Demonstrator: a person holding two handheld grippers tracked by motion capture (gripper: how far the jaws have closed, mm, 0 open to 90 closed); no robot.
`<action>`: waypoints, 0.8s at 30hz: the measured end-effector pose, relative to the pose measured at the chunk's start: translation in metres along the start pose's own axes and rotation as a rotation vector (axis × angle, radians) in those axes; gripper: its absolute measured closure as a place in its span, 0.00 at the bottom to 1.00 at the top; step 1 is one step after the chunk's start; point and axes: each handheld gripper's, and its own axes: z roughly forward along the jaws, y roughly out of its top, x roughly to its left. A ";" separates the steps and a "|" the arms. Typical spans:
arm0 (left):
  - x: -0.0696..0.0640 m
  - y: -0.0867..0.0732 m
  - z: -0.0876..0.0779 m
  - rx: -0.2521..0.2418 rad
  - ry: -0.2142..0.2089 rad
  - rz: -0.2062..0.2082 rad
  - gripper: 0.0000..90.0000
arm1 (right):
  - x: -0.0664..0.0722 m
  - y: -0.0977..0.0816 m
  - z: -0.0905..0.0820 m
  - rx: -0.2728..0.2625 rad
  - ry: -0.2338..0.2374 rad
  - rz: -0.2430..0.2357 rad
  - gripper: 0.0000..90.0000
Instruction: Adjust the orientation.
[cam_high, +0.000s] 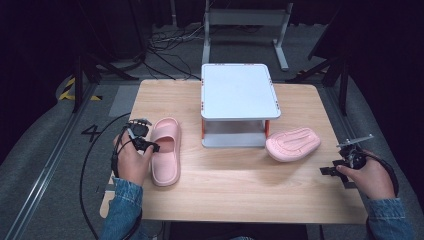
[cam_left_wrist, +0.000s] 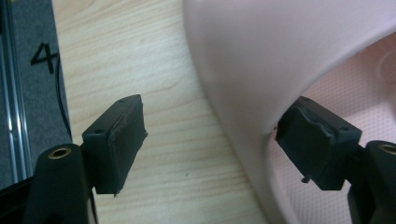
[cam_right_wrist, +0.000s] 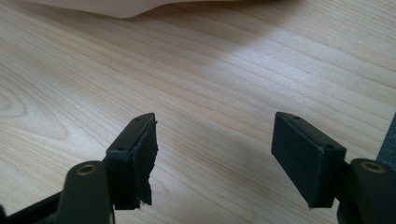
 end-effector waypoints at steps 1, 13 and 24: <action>-0.003 0.002 0.000 -0.005 0.006 0.017 0.28 | 0.000 0.000 0.000 0.000 0.000 0.000 0.36; -0.023 0.013 -0.006 -0.050 0.083 0.090 0.81 | -0.001 -0.005 0.000 0.001 0.004 0.036 0.35; -0.037 0.006 -0.036 -0.064 0.023 0.109 0.91 | 0.000 -0.004 -0.003 -0.012 0.006 0.034 0.35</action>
